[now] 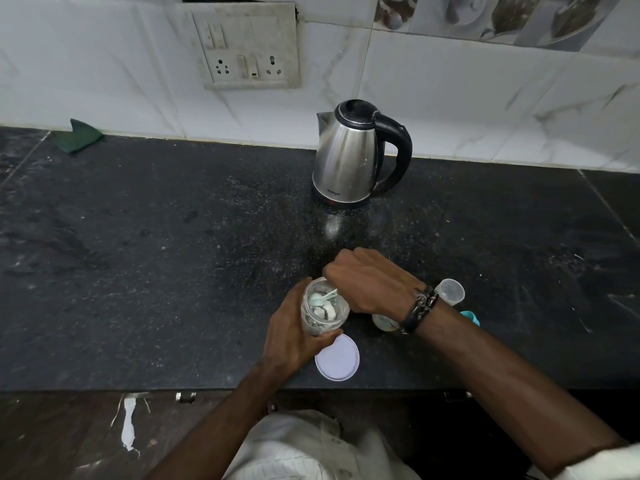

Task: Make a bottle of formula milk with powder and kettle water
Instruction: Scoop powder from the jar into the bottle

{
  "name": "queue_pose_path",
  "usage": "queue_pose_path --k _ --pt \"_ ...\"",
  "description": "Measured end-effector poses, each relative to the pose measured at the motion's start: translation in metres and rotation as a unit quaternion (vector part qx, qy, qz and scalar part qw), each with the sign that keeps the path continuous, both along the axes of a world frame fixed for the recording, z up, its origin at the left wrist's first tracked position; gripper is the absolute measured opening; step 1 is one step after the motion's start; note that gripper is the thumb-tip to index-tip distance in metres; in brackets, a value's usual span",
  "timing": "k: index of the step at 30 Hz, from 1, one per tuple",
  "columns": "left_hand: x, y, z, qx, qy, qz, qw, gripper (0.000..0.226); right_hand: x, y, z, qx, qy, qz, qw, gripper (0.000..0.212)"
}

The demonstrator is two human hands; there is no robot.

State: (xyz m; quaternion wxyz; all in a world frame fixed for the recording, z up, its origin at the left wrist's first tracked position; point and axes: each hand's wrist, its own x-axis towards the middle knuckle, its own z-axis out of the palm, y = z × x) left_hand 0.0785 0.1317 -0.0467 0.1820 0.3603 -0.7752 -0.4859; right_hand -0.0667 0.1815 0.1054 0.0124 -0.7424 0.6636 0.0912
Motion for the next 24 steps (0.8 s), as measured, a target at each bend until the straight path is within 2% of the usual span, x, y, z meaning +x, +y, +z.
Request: queue_pose_path --k 4,7,10,13,15,20,24 --pt "0.005 0.004 0.008 -0.033 0.017 0.001 0.999 0.093 0.003 0.002 -0.011 -0.028 0.011 0.035 0.999 0.034" --pt "0.004 0.004 0.013 -0.041 0.016 0.003 0.999 0.093 0.004 0.002 -0.014 -0.032 0.023 0.049 0.998 0.022" --pt "0.004 0.004 0.014 -0.040 0.023 -0.004 0.999 0.093 0.006 0.003 -0.019 -0.031 0.034 0.053 0.998 0.024" --pt "0.002 0.004 0.017 -0.002 0.018 -0.010 1.000 0.102 0.008 0.001 -0.022 -0.035 0.047 0.060 0.996 0.037" --pt "0.000 0.004 0.020 -0.005 -0.002 -0.014 1.000 0.105 0.007 0.001 -0.018 -0.052 0.024 0.058 0.997 0.052" --pt "0.002 0.007 0.021 -0.032 0.025 -0.009 0.999 0.096 0.006 -0.001 -0.023 -0.039 0.006 0.057 0.998 0.055" --pt "0.005 0.006 0.018 -0.064 0.018 -0.008 0.998 0.086 0.005 -0.005 -0.017 0.031 -0.013 0.051 0.998 0.049"
